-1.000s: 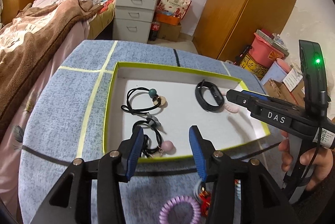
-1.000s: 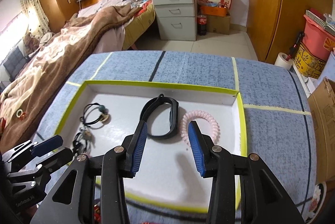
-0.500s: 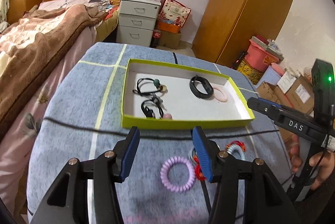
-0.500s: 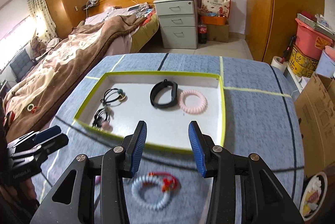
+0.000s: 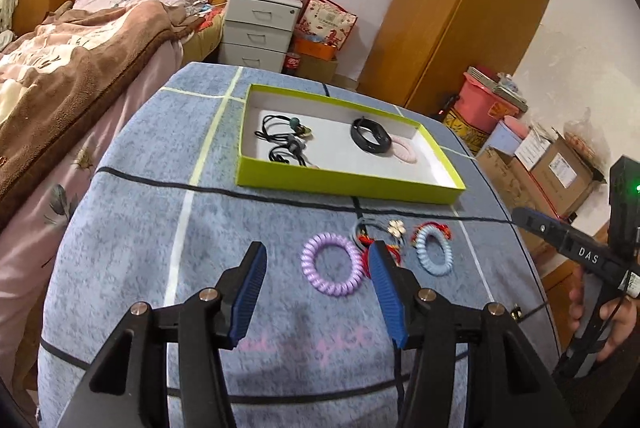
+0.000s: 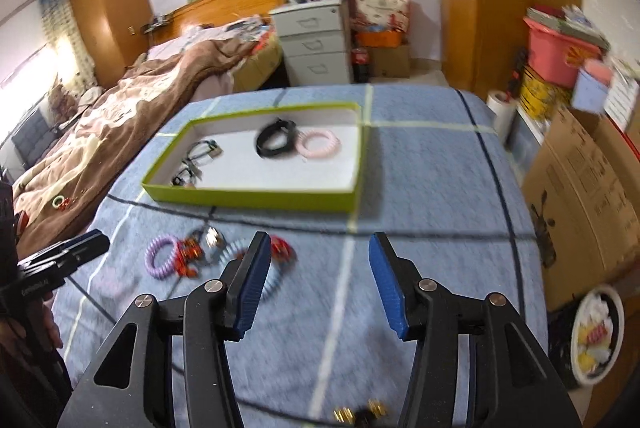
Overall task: Organize jewelry
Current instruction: 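Move both grippers to the loose items while the right gripper grasps the gold clip, then close the left gripper on the purple coiled hair tie while the right gripper holds the gold clip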
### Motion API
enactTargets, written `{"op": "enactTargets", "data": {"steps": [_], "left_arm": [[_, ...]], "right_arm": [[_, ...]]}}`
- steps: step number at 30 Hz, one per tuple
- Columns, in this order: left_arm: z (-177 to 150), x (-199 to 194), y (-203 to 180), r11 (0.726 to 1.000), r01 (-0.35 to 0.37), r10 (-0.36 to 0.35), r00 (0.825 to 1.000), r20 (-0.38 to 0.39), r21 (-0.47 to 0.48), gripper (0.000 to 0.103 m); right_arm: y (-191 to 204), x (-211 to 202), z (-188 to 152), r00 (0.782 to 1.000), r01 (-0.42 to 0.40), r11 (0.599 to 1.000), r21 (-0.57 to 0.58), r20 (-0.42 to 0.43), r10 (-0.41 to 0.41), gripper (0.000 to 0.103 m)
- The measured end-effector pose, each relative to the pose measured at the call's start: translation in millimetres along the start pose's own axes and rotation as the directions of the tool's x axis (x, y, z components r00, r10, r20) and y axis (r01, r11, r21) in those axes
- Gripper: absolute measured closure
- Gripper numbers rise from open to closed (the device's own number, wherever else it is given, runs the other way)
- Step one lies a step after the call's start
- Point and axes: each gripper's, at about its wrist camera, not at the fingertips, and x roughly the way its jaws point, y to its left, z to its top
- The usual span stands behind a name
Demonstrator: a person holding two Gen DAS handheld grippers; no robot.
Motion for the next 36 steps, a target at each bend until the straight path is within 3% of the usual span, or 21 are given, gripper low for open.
{"op": "enactTargets", "data": {"steps": [10, 14, 19, 21, 29, 31, 35, 36], "left_arm": [[-20.2, 2.2, -2.6, 0.997, 0.068, -0.07, 0.996, -0.054, -0.033, 0.043], [-25.9, 0.6, -6.3, 0.998, 0.054, -0.055, 0.997, -0.062, -0.014, 0.043], [-30.7, -0.8, -4.7, 0.999, 0.042, -0.043, 0.997, -0.068, -0.014, 0.043], [-32.6, -1.4, -3.4, 0.999, 0.041, -0.042, 0.996, -0.075, -0.015, 0.043], [-36.4, -2.0, -4.1, 0.998, 0.056, -0.058, 0.995, -0.085, -0.017, 0.043], [-37.0, -2.4, -5.7, 0.998, 0.062, -0.063, 0.994, -0.084, -0.017, 0.043], [-37.6, -1.4, -7.9, 0.998, 0.065, -0.067, 0.994, -0.089, -0.015, 0.043], [-37.5, -0.4, -8.2, 0.998, 0.065, -0.067, 0.993, -0.093, -0.017, 0.043]], "right_arm": [[-26.4, -20.3, -62.0, 0.996, 0.081, 0.992, 0.097, -0.047, -0.077, 0.051], [-26.4, -23.6, -79.6, 0.993, 0.108, 0.986, 0.124, -0.051, -0.103, 0.051], [-17.1, -12.4, -92.5, 0.987, 0.139, 0.984, 0.107, -0.09, -0.13, 0.051], [-13.3, -10.7, -95.7, 0.991, 0.115, 0.988, 0.1, -0.08, -0.108, 0.051], [-7.6, -8.1, -97.1, 0.988, 0.149, 0.983, 0.104, -0.046, -0.145, 0.052], [-3.6, -7.2, -98.2, 0.984, 0.179, 0.98, 0.089, -0.04, -0.176, 0.065], [-1.6, -8.0, -102.1, 0.978, 0.208, 0.975, 0.078, -0.017, -0.208, 0.07], [-2.5, -8.0, -102.0, 0.977, 0.212, 0.974, 0.082, -0.017, -0.212, 0.076]]}}
